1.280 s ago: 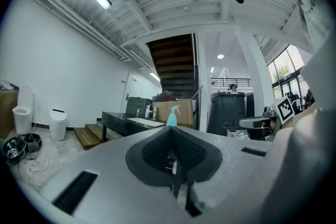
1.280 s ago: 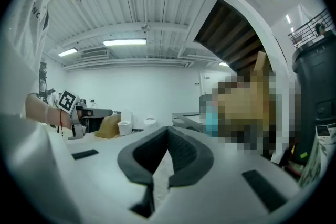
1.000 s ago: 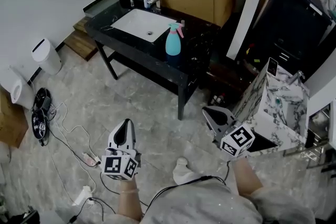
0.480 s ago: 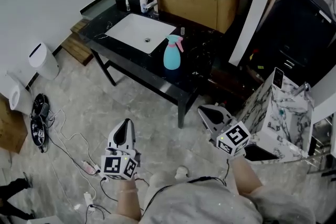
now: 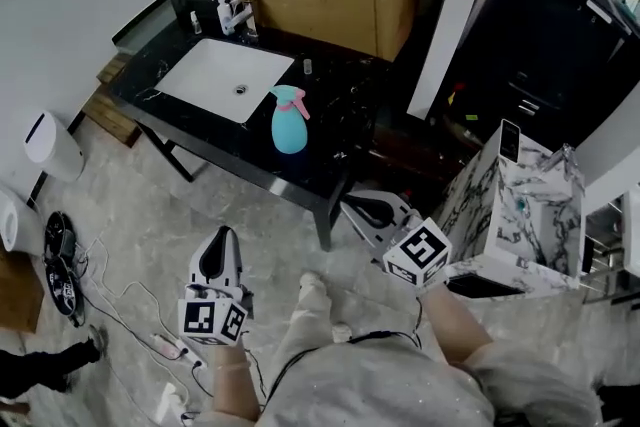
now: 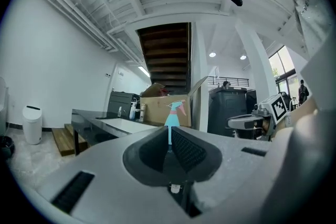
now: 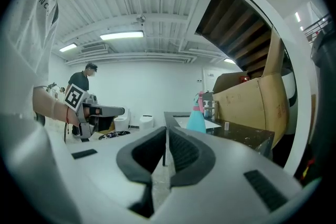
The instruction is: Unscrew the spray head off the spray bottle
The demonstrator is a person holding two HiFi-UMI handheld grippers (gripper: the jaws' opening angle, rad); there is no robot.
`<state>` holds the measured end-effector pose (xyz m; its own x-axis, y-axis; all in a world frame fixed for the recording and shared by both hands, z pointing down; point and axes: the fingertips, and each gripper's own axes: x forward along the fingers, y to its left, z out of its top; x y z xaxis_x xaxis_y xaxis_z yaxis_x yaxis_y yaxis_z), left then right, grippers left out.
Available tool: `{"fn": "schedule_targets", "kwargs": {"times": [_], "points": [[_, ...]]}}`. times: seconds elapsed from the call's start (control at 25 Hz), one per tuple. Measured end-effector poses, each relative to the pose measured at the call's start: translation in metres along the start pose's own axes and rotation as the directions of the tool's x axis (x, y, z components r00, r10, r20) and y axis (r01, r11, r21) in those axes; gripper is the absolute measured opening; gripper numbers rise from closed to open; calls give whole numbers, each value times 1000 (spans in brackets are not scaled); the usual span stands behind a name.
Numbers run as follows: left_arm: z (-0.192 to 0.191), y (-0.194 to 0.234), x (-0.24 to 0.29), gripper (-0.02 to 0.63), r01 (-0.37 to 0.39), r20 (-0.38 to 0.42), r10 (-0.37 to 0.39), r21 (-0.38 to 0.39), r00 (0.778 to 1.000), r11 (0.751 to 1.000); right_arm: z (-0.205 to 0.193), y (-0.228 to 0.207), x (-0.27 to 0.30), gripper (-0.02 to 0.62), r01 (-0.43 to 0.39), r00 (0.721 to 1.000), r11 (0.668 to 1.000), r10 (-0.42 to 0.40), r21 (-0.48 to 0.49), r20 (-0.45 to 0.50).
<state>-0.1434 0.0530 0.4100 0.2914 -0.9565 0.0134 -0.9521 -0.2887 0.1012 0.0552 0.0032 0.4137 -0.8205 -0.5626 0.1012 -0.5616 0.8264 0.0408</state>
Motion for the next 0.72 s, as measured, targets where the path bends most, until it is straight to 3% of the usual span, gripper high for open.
{"fn": "schedule_targets", "kwargs": {"times": [0.44,0.48,0.6,0.72], "points": [[0,3,96,9,171,-3,-172,-39,985,984,10,-60,49,103,35,999,999,-35,9,-2],[-1,2,104,23,195,-7,-195,-49,981,980,12,-64,54,112,33,999,999,-33,13,1],[-5,-1,127,148,256,-37,-258,-53,965,965,18,-73,69,141,21,1000,999,-21,26,14],[-12,-4,151,205,300,-84,-301,-20,950,954,22,-83,87,170,12,1000,1000,-12,28,13]]}}
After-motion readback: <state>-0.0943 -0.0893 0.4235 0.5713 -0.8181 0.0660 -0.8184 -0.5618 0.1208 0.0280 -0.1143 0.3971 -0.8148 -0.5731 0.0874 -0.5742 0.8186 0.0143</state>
